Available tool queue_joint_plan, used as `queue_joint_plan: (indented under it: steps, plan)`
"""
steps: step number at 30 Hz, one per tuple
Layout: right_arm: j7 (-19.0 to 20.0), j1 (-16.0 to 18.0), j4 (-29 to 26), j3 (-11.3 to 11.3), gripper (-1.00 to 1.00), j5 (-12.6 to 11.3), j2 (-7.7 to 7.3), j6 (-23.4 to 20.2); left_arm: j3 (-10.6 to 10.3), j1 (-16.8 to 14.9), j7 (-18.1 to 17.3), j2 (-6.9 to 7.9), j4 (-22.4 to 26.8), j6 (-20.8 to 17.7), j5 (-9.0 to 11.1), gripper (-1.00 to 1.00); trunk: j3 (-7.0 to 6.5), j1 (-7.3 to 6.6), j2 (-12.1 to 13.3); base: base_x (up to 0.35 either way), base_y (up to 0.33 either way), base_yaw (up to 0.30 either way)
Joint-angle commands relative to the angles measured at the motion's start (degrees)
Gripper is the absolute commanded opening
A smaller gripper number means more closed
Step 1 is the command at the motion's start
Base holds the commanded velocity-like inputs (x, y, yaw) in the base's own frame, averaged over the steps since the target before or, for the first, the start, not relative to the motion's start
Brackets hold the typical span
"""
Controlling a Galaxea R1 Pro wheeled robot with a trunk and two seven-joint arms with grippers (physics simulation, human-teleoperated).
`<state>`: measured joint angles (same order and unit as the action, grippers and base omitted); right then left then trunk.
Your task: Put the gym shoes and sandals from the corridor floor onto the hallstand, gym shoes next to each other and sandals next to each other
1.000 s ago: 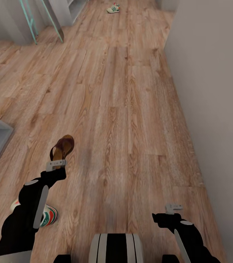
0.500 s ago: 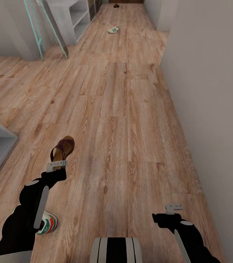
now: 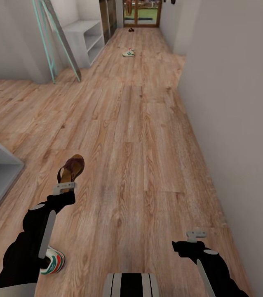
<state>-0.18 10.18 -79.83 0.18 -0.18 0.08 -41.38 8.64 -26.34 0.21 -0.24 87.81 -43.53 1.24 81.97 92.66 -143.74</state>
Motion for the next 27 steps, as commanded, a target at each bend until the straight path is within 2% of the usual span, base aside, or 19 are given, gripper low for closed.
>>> queue_joint_plan:
  steps: [1, 27]
  plan:
    - [-0.01, 0.02, -0.07, 0.00, 1.00, -0.01, 0.01, -0.28, 0.06, -0.03, -0.12, -0.02, 0.06, -0.32, 0.01, -1.00, -0.29, -0.03, 0.00, 0.000, 0.000, 0.000]
    - [-0.02, -0.16, -0.07, 0.00, 1.00, 0.09, 0.01, -0.37, 0.06, -0.03, -0.12, -0.02, -0.71, -0.26, 0.00, -1.00, -8.49, -0.70, 0.35, 0.000, 0.000, 0.000]
